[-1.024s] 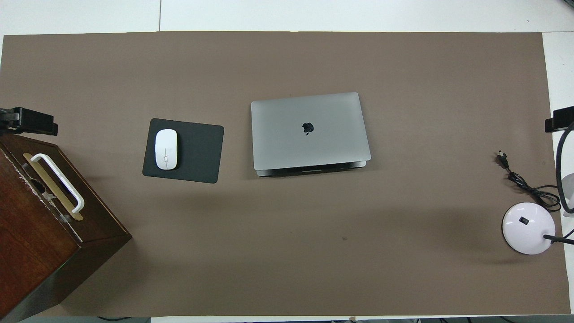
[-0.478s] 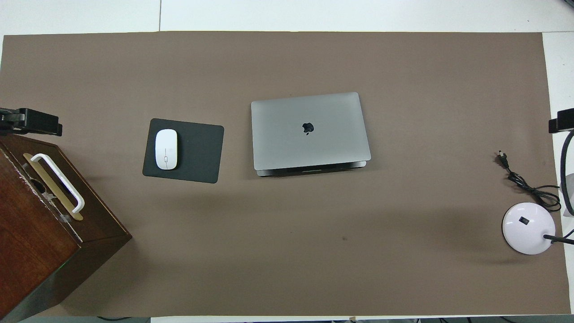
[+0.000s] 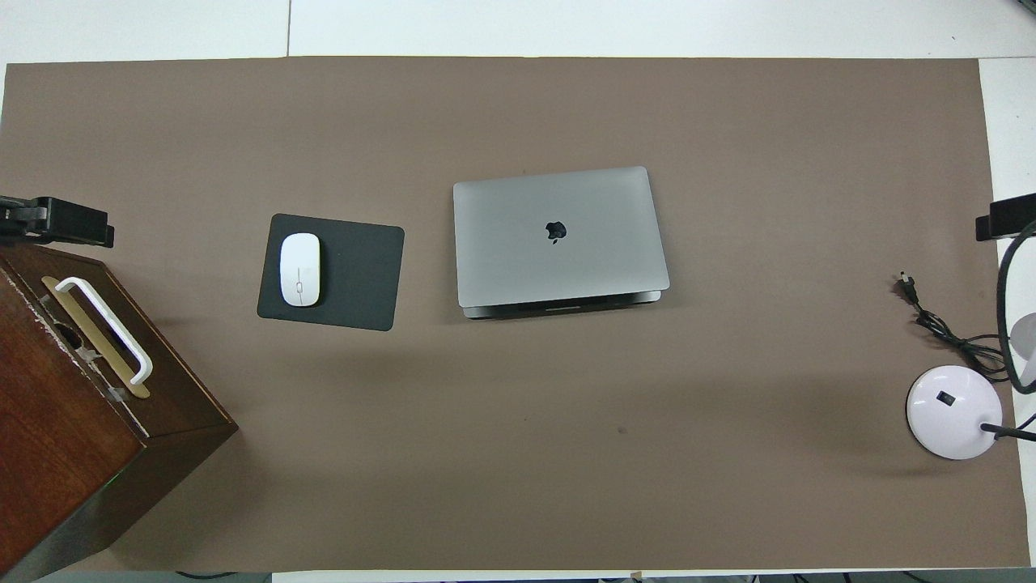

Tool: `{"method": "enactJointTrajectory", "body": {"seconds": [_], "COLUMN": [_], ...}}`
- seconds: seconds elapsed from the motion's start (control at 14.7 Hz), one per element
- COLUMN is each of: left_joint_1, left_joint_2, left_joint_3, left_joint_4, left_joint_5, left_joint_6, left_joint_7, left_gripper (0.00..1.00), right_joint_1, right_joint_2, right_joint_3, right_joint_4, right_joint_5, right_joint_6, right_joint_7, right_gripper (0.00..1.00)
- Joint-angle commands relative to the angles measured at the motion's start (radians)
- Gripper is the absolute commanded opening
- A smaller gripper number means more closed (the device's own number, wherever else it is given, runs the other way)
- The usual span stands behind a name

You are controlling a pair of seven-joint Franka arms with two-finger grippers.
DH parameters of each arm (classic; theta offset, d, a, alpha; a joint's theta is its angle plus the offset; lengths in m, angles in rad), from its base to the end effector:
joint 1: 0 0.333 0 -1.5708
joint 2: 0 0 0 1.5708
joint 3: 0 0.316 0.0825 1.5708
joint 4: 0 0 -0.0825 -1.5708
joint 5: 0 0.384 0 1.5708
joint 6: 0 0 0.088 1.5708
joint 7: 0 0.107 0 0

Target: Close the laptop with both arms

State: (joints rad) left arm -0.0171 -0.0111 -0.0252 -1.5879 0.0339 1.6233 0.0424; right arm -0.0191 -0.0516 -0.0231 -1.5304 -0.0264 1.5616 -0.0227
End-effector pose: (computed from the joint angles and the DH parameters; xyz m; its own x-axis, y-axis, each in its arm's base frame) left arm 0.5560 -0.0201 0.6274 0.9953 -0.0863 0.0450 -0.0847 -0.9957 -0.0361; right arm 0.5368 -0.0259 0.6709 0.9964 -0.0197 0.0821 -0.0220 -0.9994 0.0270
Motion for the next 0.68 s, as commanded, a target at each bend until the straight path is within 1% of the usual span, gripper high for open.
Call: {"method": "enactJointTrajectory", "body": {"seconds": [0.0, 0.2, 0.61], "left_joint_1": [0.019, 0.023, 0.022], "left_joint_2": [-0.003, -0.003, -0.010], "left_joint_3": [-0.009, 0.002, -0.001], "left_joint_4": [0.012, 0.012, 0.005], "left_joint_5": [-0.032, -0.071, -0.071], "left_joint_6": [-0.029, -0.029, -0.033], "left_joint_7": [0.008, 0.010, 0.013], "left_gripper": [1.00, 1.00, 1.00], "right_joint_1": [-0.018, -0.018, -0.018], "right_joint_2": [-0.028, -0.028, -0.028], "right_joint_3": [0.017, 0.017, 0.017], "right_joint_4": [-0.034, -0.034, -0.034], "right_joint_5": [0.003, 0.003, 0.003], "right_joint_6": [0.021, 0.021, 0.021], "right_joint_7": [-0.005, -0.011, -0.013], "right_gripper": [1.00, 1.00, 1.00]}}
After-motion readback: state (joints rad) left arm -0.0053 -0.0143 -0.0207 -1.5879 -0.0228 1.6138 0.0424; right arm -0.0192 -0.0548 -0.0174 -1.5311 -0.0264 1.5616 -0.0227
